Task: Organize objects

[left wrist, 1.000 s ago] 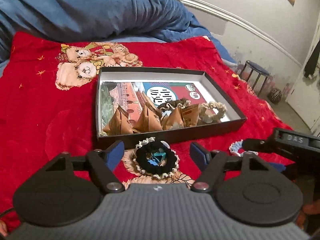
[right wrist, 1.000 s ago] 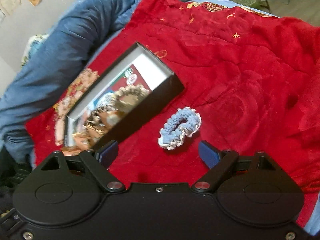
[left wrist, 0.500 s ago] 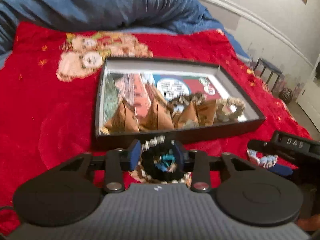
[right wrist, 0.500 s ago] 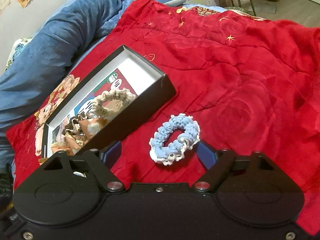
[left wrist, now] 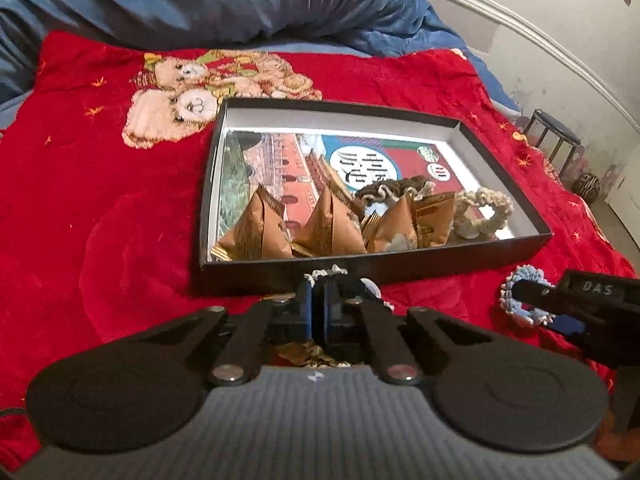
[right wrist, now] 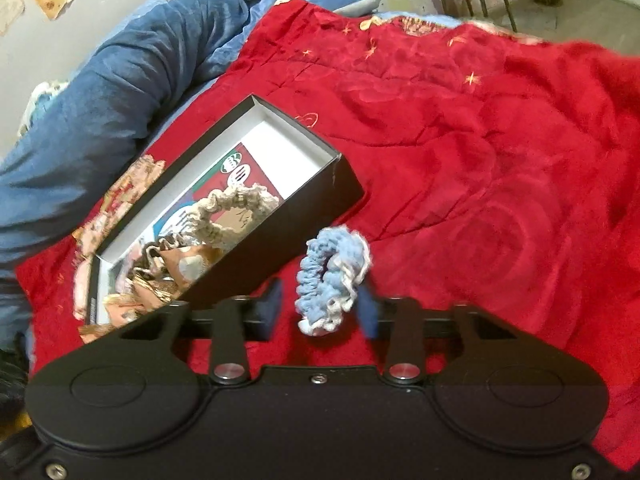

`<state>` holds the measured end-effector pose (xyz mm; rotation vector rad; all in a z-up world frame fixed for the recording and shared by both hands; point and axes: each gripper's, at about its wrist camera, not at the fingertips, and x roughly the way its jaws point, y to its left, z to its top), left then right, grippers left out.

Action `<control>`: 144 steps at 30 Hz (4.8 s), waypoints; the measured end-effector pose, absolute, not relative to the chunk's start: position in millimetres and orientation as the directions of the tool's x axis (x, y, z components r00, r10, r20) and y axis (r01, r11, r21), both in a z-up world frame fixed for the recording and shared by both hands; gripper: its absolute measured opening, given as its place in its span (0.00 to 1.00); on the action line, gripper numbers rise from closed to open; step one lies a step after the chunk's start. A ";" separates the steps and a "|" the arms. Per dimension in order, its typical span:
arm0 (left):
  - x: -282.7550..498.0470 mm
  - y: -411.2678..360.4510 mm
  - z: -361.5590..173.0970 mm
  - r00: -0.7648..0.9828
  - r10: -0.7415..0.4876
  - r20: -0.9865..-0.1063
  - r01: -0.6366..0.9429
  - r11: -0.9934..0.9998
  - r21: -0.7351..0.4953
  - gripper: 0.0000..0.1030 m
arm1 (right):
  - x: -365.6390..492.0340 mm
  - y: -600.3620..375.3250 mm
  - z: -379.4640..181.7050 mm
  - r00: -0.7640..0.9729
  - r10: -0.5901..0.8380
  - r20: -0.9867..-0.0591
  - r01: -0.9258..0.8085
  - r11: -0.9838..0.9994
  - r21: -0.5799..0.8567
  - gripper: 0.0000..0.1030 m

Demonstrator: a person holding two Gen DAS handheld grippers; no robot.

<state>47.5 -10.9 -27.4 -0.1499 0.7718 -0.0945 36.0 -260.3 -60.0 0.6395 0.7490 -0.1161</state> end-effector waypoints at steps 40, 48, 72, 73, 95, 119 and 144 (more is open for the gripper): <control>13.2 -33.9 -12.5 0.844 -0.114 -0.524 0.136 0.991 0.004 0.11 | -6.4 -246.0 8.0 0.864 0.248 -0.438 0.038 0.836 0.548 0.13; 0.6 -27.6 7.9 0.886 -0.147 -0.441 0.142 0.989 -0.044 0.11 | -2.9 -249.2 4.7 0.873 0.275 -0.402 0.023 0.801 0.599 0.13; 73.1 -6.3 65.5 0.921 -0.242 -0.304 0.254 0.967 0.000 0.11 | 41.2 -256.6 42.8 0.884 0.354 -0.305 -0.159 0.842 0.516 0.13; 75.7 -1.3 65.1 0.925 -0.239 -0.295 0.247 0.969 -0.011 0.11 | 42.7 -259.9 42.3 0.885 0.351 -0.305 -0.153 0.840 0.521 0.13; 109.1 43.5 58.9 0.905 -0.194 -0.379 0.162 0.980 -0.114 0.11 | 82.2 -201.0 48.0 0.858 0.370 -0.355 -0.192 0.874 0.446 0.13; 154.1 13.1 -15.5 0.771 -0.053 -0.635 0.026 0.998 -0.053 0.11 | 173.7 -249.8 -30.9 0.822 0.435 -0.368 -0.136 0.777 0.615 0.13; 154.9 7.2 -22.4 0.735 -0.015 -0.678 0.028 1.000 0.009 0.12 | 172.5 -236.5 -55.4 0.787 0.424 -0.448 -0.116 0.815 0.568 0.13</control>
